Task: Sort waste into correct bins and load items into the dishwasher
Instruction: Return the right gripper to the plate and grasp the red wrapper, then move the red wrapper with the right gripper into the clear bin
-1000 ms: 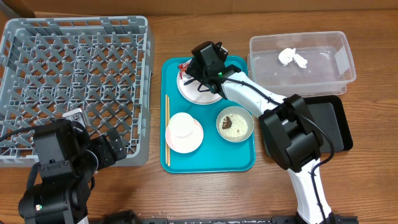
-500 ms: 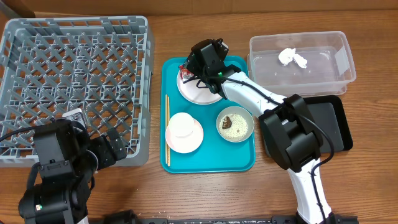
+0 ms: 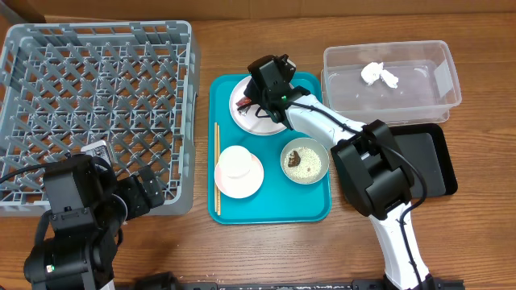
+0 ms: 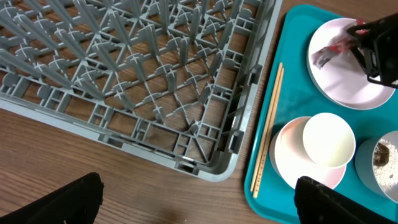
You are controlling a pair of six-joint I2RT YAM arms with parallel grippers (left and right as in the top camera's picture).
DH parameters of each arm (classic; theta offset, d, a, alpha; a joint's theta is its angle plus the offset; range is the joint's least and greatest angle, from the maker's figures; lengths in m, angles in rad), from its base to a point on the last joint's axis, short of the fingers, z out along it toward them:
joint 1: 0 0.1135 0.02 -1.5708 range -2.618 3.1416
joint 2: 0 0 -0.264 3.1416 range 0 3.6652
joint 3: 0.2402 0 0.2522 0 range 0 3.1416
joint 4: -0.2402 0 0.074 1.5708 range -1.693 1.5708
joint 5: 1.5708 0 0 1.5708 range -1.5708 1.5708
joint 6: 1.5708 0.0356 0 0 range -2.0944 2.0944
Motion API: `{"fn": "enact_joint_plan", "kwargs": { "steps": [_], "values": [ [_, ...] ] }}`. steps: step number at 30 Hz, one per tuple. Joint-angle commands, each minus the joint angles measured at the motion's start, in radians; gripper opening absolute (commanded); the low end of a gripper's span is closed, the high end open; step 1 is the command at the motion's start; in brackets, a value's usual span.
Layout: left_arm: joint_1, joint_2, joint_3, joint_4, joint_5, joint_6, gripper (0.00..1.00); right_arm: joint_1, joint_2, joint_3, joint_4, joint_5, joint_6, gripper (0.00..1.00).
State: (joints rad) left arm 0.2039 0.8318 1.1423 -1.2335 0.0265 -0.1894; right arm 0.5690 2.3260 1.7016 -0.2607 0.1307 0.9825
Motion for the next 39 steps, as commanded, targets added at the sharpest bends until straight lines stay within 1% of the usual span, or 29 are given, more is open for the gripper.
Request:
{"fn": "enact_joint_plan", "kwargs": {
  "steps": [1, 3, 4, 8, 11, 17, 19, 23, 24, 25, 26, 27, 28, 31, 34, 37, 39],
  "values": [
    [0.005, -0.001, 0.023, 0.003, 0.016, -0.016, 1.00, -0.013, -0.005, 0.015, -0.035, -0.035, -0.064, 0.26],
    [0.005, -0.001, 0.023, 0.003, 0.016, -0.016, 1.00, -0.021, -0.027, 0.015, -0.085, -0.036, -0.097, 0.21],
    [0.005, -0.001, 0.023, 0.003, 0.016, -0.016, 1.00, -0.028, -0.056, 0.015, -0.119, -0.035, -0.161, 0.16],
    [0.005, -0.001, 0.023, 0.007, 0.015, -0.016, 1.00, -0.055, -0.162, 0.015, -0.185, -0.035, -0.357, 0.04],
    [0.005, -0.001, 0.023, 0.011, 0.015, -0.016, 1.00, -0.087, -0.282, 0.015, -0.275, -0.035, -0.469, 0.04],
    [0.005, -0.001, 0.023, 0.026, 0.015, -0.017, 1.00, -0.197, -0.478, 0.015, -0.472, -0.022, -0.568, 0.04],
    [0.005, -0.001, 0.023, 0.031, 0.015, -0.017, 1.00, -0.252, -0.504, 0.015, -0.540, -0.008, -0.568, 0.04],
    [0.005, -0.001, 0.023, 0.033, 0.019, -0.017, 1.00, -0.368, -0.497, 0.013, -0.661, -0.023, -0.564, 0.04],
    [0.005, -0.001, 0.023, 0.033, 0.019, -0.017, 1.00, -0.408, -0.488, 0.013, -0.683, -0.042, -0.565, 0.14],
    [0.005, -0.001, 0.023, 0.034, 0.019, -0.017, 1.00, -0.426, -0.486, 0.013, -0.686, -0.047, -0.565, 0.33],
    [0.005, -0.001, 0.023, 0.034, 0.019, -0.017, 1.00, -0.439, -0.486, 0.013, -0.687, -0.046, -0.566, 0.57],
    [0.005, -0.001, 0.023, 0.035, 0.019, -0.017, 1.00, -0.452, -0.486, 0.013, -0.687, -0.046, -0.575, 0.75],
    [0.005, -0.001, 0.023, 0.034, 0.019, -0.017, 1.00, -0.469, -0.495, 0.017, -0.692, -0.051, -0.612, 0.86],
    [0.005, -0.001, 0.023, 0.033, 0.019, -0.017, 1.00, -0.494, -0.535, 0.034, -0.746, -0.084, -0.655, 0.91],
    [0.005, -0.001, 0.023, 0.035, 0.018, -0.017, 1.00, -0.511, -0.599, 0.039, -0.789, -0.130, -0.701, 0.92],
    [0.005, -0.001, 0.023, 0.037, 0.019, -0.017, 1.00, -0.526, -0.680, 0.039, -0.848, -0.164, -0.708, 0.92],
    [0.005, 0.000, 0.023, 0.032, 0.019, -0.004, 1.00, -0.531, -0.751, 0.038, -0.948, -0.223, -0.759, 0.92]
  ]
}}
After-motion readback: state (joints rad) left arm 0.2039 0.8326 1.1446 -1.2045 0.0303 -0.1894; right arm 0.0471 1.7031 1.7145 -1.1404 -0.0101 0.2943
